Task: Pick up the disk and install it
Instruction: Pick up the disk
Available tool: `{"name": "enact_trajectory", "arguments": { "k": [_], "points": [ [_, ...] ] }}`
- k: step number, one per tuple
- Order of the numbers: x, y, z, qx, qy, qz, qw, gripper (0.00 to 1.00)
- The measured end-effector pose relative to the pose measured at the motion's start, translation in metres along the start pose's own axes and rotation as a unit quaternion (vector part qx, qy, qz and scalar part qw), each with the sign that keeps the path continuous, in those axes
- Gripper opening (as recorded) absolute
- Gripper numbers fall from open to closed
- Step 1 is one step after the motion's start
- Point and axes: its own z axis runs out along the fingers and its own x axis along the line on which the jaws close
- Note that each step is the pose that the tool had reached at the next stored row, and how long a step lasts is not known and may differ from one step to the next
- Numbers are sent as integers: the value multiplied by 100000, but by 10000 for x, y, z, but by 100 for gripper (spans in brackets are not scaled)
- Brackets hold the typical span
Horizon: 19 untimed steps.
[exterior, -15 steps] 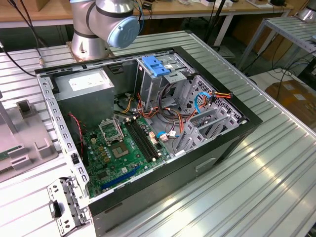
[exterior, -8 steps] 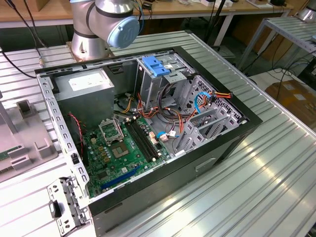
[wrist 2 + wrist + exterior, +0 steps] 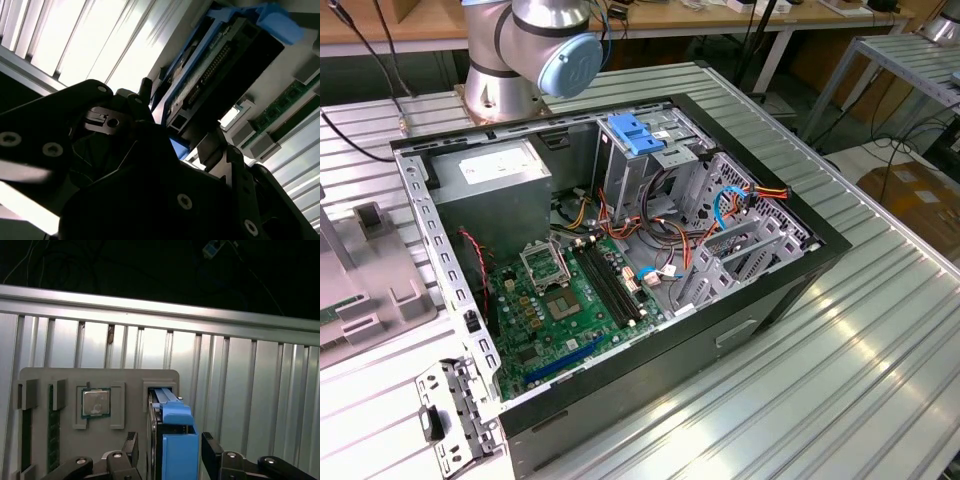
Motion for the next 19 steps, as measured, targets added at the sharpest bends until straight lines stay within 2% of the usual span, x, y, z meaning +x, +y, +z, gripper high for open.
{"name": "enact_trajectory", "arguments": {
  "k": [6, 14, 15, 16, 18, 19],
  "points": [
    [4, -3, 99, -3, 1, -12, 100000, 62],
    [4, -3, 104, -2, 1, -11, 100000, 60],
    [4, -3, 104, -5, 2, -13, 100000, 47],
    [4, -3, 105, -9, 5, -10, 100000, 47],
    [4, -3, 106, -5, 0, -11, 100000, 36],
    [4, -3, 107, -6, 3, -10, 100000, 36]
  ]
}}
